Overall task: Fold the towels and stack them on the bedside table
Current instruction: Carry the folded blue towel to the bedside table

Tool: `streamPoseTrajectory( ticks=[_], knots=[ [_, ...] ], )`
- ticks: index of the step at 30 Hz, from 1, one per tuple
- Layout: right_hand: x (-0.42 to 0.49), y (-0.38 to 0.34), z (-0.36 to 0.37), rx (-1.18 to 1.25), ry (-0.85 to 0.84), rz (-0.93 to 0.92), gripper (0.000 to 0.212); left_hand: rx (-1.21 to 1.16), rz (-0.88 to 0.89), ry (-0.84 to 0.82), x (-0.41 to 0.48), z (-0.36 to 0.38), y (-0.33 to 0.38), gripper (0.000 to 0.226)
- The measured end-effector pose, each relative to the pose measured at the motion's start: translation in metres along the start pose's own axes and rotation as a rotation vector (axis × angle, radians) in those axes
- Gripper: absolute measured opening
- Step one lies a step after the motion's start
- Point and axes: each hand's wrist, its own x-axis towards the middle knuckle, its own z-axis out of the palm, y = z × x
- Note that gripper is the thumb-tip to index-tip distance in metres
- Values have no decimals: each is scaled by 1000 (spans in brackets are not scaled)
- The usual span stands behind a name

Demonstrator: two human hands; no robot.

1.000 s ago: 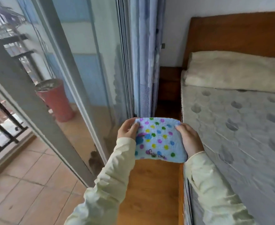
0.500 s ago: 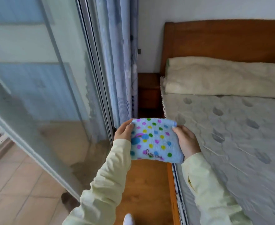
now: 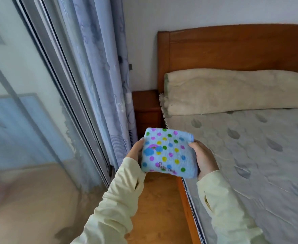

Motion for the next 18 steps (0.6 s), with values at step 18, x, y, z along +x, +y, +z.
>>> streamPoseTrajectory(
  ticks=[18],
  knots=[
    [291,-94,43,244,-84,78,31,-104,180,5,249,98,141,42]
  ],
)
